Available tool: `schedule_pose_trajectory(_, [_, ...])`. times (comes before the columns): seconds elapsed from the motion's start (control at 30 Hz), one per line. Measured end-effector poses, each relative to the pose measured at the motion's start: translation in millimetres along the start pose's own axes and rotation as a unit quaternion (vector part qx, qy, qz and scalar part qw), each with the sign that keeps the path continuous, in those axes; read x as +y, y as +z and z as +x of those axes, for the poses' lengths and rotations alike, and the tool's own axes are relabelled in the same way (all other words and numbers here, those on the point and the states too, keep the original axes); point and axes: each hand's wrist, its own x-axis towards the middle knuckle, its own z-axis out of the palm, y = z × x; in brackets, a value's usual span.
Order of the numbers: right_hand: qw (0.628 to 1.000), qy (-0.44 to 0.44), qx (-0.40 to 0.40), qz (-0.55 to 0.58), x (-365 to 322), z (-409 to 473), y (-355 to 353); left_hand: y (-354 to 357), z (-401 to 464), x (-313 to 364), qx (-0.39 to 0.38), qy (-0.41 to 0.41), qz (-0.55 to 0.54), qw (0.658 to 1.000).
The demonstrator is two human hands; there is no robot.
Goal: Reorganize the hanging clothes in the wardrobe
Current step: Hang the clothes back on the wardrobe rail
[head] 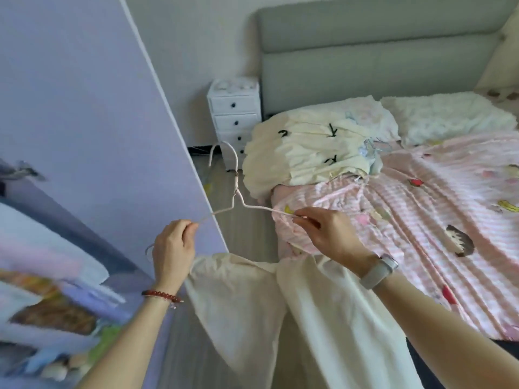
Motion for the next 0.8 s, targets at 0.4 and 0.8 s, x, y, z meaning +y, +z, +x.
schedule_pose_trajectory(0.4, [0.993, -0.116, 0.013, 0.026, -128.1, 78.1, 57.3, -69.7, -10.9, -80.6, 0.06, 0.246, 0.123, 0.96])
schedule_pose_trajectory(0.8, [0.965, -0.16, -0.206, 0.019, -144.6, 108.2, 86.1, -115.5, 50.1, -85.6, -0.026, 0.122, -0.03, 0.992])
